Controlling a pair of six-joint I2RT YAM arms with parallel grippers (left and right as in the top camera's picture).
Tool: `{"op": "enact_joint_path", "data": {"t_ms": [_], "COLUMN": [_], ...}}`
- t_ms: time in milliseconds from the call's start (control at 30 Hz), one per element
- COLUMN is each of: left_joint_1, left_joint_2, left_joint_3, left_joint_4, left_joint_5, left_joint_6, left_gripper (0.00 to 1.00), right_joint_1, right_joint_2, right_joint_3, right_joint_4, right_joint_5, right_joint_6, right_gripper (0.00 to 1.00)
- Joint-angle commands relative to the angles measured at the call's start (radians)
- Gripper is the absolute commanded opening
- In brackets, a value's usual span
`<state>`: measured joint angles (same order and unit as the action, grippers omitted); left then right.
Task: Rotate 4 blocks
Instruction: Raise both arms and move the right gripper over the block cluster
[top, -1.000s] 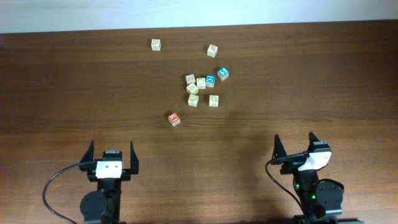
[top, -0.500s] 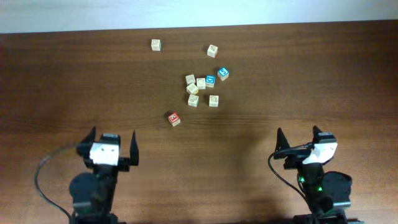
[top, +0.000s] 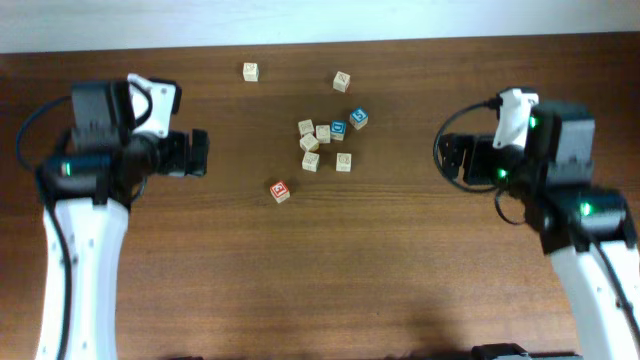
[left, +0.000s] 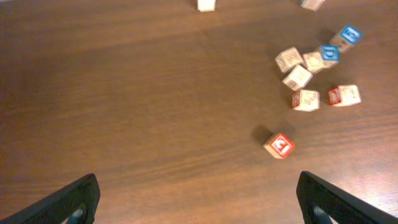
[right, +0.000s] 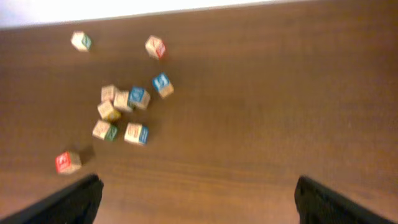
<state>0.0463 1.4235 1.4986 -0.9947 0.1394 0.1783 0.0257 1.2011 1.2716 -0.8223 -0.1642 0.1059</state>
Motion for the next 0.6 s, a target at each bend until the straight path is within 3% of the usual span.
{"op": "enact_joint_path", "data": {"t_ms": [0,200,333,367,433,567], "left_joint_1": [0.002,0.002,0.002,0.002,-0.002,-0.053], "left_joint_2": [0.153,0.213,0.216,0.220,0.229,0.232], "left_joint_3": [0.171,0.174,0.174,0.174,0.174,0.174], "left_joint_4": [-0.061,-0.066,-0.066,-0.075,-0.097,-0.095], "left_joint_5": [0.168,0.357,0.362,0.308,0.220,0.013], "left_joint_6": [-0.005,-0.007,-0.010,-0.114,-0.195,-0.326], "left_gripper": [0.99,0.99,0.99,0.90,0.85,0.84], "right_joint_1": [-0.006,-0.006,0.002,0.026,0.073,0.151], "right_joint_2": [0.120,0.163,0.193,0.226,0.287,0.431], "right_joint_3": [0.164,0.178,0.178,0.178,0.181,0.256], "right_joint_4": [-0.087,-0.064,-0.086,-0.093,-0.078,-0.092], "right_joint_5": [-0.018,-0.159,-0.201,-0.206,-0.206,-0.198], "right_joint_6": [0.006,0.005,0.008,0.039,0.101,0.155], "right_gripper": [0.98,0.98,1.00,0.95,0.92,0.86]}}
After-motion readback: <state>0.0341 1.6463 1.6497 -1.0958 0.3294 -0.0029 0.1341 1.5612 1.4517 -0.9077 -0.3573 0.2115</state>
